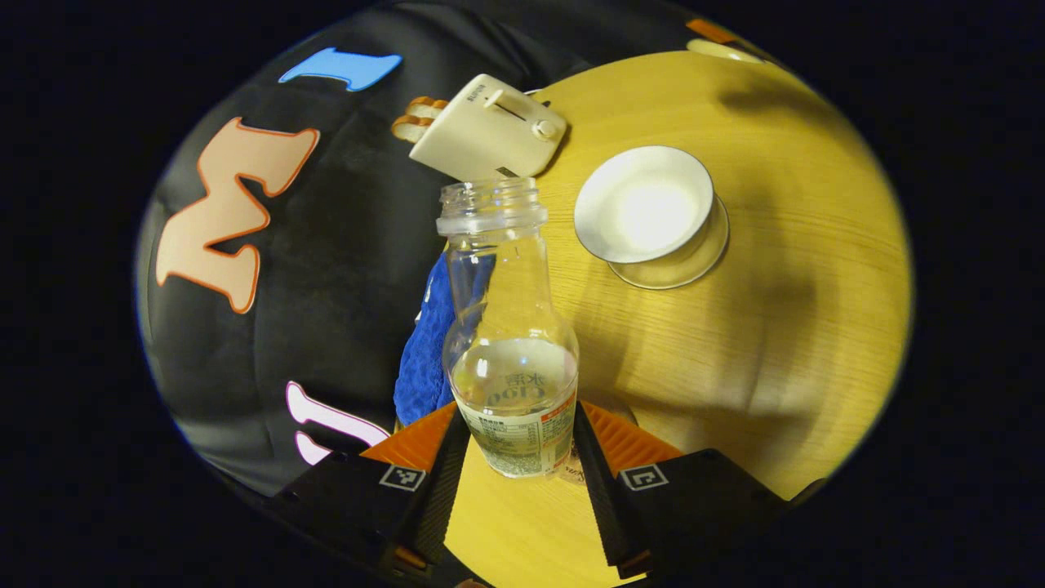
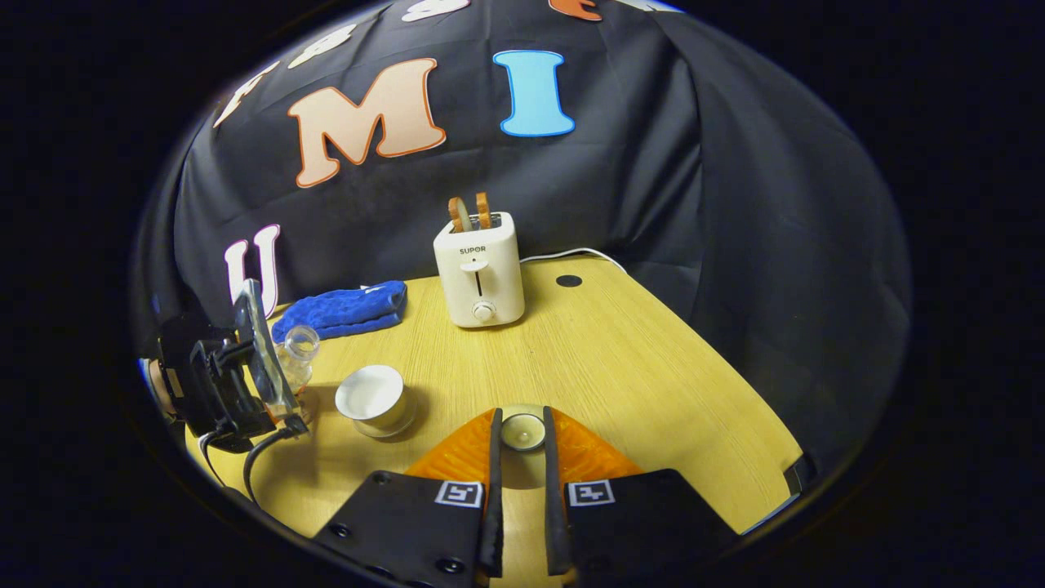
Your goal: Open the teacup lid with one hand, grasp the water bottle and pour water into the teacup with the other hand; after pouring, place the water bottle on the coaster and then close the teacup lid.
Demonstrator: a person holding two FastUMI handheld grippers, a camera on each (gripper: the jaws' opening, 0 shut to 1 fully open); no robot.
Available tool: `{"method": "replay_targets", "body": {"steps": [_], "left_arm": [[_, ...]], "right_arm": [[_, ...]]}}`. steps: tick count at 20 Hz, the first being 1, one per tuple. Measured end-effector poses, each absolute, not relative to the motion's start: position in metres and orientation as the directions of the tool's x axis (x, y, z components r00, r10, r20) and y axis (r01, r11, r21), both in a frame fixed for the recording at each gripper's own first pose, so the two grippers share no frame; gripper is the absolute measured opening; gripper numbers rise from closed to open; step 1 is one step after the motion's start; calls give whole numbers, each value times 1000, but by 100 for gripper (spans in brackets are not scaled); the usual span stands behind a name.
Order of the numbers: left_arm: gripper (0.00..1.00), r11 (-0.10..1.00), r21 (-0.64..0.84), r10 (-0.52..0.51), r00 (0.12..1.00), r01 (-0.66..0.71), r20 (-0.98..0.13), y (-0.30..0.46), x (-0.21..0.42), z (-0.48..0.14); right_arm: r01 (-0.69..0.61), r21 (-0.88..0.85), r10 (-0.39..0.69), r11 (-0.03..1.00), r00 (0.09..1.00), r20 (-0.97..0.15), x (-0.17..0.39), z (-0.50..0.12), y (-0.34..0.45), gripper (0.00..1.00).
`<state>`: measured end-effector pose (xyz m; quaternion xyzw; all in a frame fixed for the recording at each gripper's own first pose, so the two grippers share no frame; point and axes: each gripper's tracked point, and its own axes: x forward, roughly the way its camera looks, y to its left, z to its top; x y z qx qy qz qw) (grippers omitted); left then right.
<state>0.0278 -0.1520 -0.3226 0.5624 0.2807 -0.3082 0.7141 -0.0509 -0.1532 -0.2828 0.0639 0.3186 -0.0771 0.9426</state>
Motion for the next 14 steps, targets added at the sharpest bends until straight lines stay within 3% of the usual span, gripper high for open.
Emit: {"method": "replay_targets", "body": {"steps": [14], "left_arm": [[70,-233,553,83,583,800,-808,-142,37,-313]], "right_arm": [[198,121,-81,973,779,-622,-55,-300,-161,21]]}}
